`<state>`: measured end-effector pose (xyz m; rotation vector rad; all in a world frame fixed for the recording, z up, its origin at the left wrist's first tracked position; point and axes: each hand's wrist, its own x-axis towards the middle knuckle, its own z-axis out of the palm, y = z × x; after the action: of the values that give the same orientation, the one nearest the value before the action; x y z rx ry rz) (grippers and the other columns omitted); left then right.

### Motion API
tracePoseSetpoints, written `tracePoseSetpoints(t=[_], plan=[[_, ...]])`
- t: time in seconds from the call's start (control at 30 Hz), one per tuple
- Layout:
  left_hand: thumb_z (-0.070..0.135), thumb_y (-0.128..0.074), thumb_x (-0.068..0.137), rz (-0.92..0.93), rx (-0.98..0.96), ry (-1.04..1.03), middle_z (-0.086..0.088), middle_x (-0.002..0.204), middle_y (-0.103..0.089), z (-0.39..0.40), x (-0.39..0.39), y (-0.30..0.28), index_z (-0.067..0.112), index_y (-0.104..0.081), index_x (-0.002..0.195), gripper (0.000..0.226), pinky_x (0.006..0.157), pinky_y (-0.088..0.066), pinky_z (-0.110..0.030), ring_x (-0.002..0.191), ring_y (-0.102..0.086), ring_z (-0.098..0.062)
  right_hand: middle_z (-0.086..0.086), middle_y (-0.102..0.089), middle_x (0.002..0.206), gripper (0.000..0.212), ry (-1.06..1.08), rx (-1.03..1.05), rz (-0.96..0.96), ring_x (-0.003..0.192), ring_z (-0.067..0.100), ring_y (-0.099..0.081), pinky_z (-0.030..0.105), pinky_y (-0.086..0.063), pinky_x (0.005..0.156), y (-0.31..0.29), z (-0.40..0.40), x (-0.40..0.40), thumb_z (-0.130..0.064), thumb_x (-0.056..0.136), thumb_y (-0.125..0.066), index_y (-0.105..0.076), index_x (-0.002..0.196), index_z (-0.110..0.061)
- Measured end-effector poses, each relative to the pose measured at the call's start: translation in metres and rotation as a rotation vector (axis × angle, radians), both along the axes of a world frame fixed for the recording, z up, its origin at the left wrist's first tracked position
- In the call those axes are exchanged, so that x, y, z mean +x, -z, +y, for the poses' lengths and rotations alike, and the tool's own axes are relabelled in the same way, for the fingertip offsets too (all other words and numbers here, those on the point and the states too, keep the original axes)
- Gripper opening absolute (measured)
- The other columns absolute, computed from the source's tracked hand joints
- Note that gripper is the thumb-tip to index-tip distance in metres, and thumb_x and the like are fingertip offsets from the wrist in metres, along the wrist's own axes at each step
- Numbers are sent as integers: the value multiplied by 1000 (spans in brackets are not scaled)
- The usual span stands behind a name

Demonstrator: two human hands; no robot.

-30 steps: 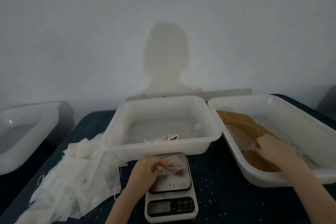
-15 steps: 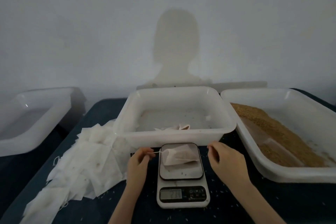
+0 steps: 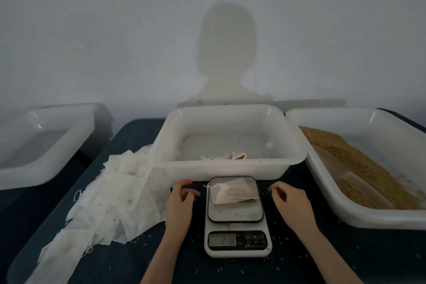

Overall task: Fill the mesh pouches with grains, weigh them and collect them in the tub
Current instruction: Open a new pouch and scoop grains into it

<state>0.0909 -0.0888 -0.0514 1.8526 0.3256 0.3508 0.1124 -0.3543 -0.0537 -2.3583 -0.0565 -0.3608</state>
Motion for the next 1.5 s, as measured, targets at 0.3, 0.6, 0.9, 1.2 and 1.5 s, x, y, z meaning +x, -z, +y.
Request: tracePoseSetpoints(t=[0.3,0.6,0.9,1.2,1.5], plan=[[4,-49,91,11,5,5,9,79,-68,0,0,0,30,-58,95,27,66,-45,-20,78,-63,-3,-12,-61,59,27,-9,56,25,52,6,-57,21,-43,47,-1,-2,0,-20,91,-59,-58,74,-40],[3,-49,91,14,43,17,8,79,-68,0,0,-1,29,-60,88,29,67,-47,-22,79,-63,-7,-10,-61,60,21,-21,51,44,54,5,-57,19,-44,48,-2,-3,-1,-20,92,-58,-61,77,-35],[3,-49,91,20,78,23,8,78,-68,0,1,0,28,-61,87,28,65,-45,-20,76,-63,-4,-10,-64,65,19,-38,69,67,60,4,-59,20,-47,55,-4,-3,-3,-21,93,-57,-62,79,-34],[3,-50,90,18,98,30,8,79,-68,-1,1,0,28,-61,88,27,65,-43,-16,77,-63,-3,-10,-63,64,20,-33,46,74,61,4,-58,17,-46,52,-5,-3,-3,-23,93,-56,-60,79,-37],[3,-49,91,17,109,30,7,80,-68,-2,0,-2,26,-62,89,26,64,-45,-18,75,-62,-5,-13,-62,65,18,-25,35,67,62,0,-58,12,-42,50,-5,-2,-3,-22,93,-57,-62,82,-35]])
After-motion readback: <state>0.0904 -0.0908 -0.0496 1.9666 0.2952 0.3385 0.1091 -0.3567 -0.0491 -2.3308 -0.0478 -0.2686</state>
